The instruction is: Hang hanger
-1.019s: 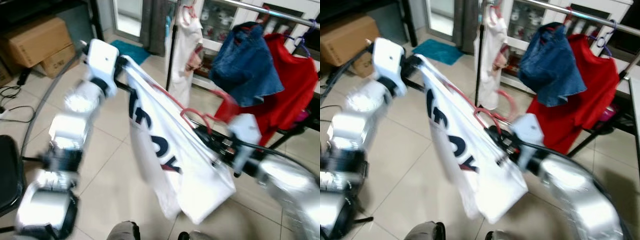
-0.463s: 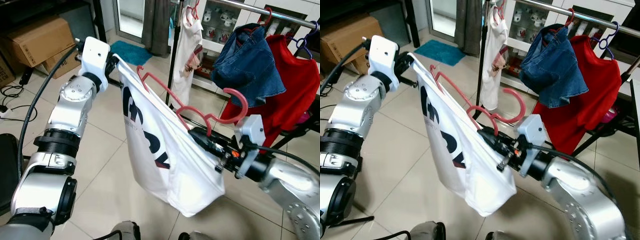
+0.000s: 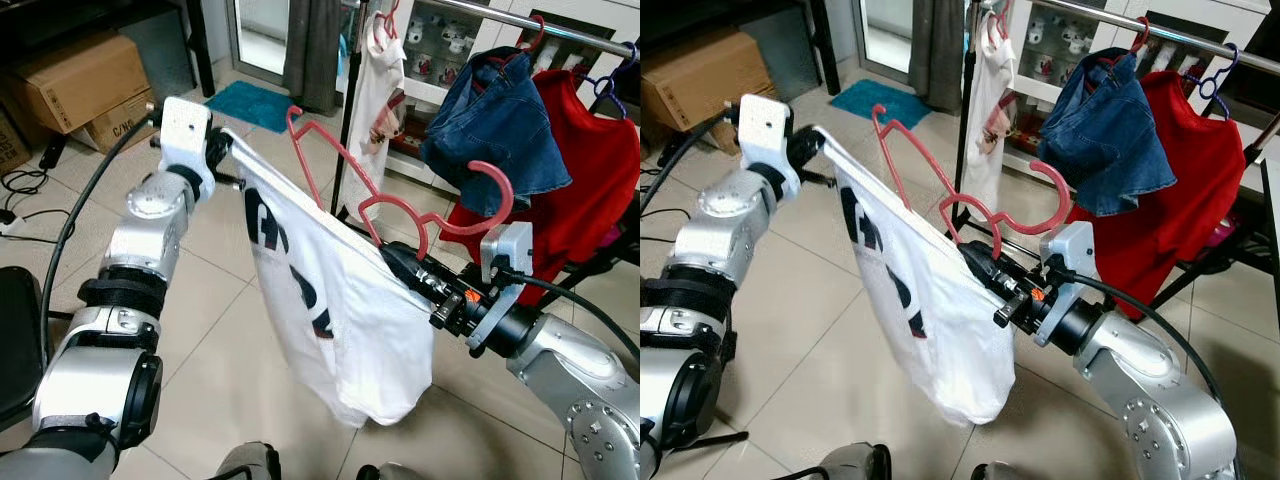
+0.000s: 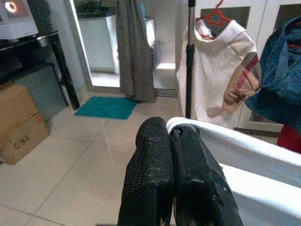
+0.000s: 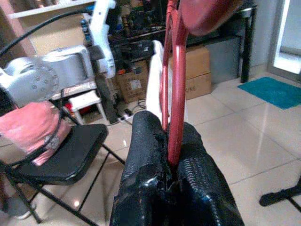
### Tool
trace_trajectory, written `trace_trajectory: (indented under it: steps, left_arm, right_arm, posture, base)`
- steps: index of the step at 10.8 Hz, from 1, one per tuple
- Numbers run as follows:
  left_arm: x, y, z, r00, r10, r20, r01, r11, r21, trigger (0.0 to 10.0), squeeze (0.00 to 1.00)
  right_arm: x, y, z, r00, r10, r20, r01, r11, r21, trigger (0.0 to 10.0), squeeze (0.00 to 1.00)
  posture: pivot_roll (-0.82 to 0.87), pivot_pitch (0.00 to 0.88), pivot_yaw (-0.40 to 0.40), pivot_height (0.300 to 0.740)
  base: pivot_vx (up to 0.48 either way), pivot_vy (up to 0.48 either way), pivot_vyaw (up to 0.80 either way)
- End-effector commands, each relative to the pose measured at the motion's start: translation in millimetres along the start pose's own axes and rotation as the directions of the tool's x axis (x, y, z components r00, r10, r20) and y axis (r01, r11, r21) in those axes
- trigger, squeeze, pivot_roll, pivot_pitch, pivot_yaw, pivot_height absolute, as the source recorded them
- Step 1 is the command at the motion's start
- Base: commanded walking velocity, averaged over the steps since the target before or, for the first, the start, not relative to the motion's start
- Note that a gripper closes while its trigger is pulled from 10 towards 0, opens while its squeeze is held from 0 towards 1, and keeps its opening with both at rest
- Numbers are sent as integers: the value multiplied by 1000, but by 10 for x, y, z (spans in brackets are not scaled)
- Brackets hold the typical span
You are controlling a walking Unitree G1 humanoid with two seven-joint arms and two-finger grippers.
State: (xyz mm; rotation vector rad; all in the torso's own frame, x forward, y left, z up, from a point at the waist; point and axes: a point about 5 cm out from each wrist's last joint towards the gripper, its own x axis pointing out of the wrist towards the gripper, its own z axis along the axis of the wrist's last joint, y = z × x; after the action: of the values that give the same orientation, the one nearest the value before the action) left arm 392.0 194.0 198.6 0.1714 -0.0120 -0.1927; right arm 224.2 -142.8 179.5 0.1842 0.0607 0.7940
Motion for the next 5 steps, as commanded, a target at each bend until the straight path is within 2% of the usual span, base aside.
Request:
trace_trajectory:
  steps: [1, 2, 3, 5]
  left_arm:
    - [-28, 65, 61, 1000, 1, 28, -1, 1000, -14, 0, 0]
    - [-25, -25, 53, 998, -56, 29, 56, 998, -10, 0, 0]
    - [-42, -341, 22, 975, -221, 31, 221, 975, 6, 0, 0]
    - [-162, -822, 35, 902, -429, 48, 428, 903, 23, 0, 0]
  right_arm:
    - [-67, -168, 40, 992, -128, 9, 128, 992, -19, 0, 0]
    - [-38, -201, 53, 986, -163, 25, 163, 987, -15, 0, 0]
    - [68, -271, 69, 963, -261, 71, 260, 965, 22, 0, 0]
    - [221, -301, 66, 925, -361, 114, 354, 932, 79, 0, 0]
  posture:
    - [16, 35, -26, 740]
    - [16, 35, -26, 740]
    - [17, 28, -24, 740]
    - [15, 22, -15, 740]
  base:
    - [0, 0, 0]
    - [0, 0, 0]
    - [0, 0, 0]
    - [0, 0, 0]
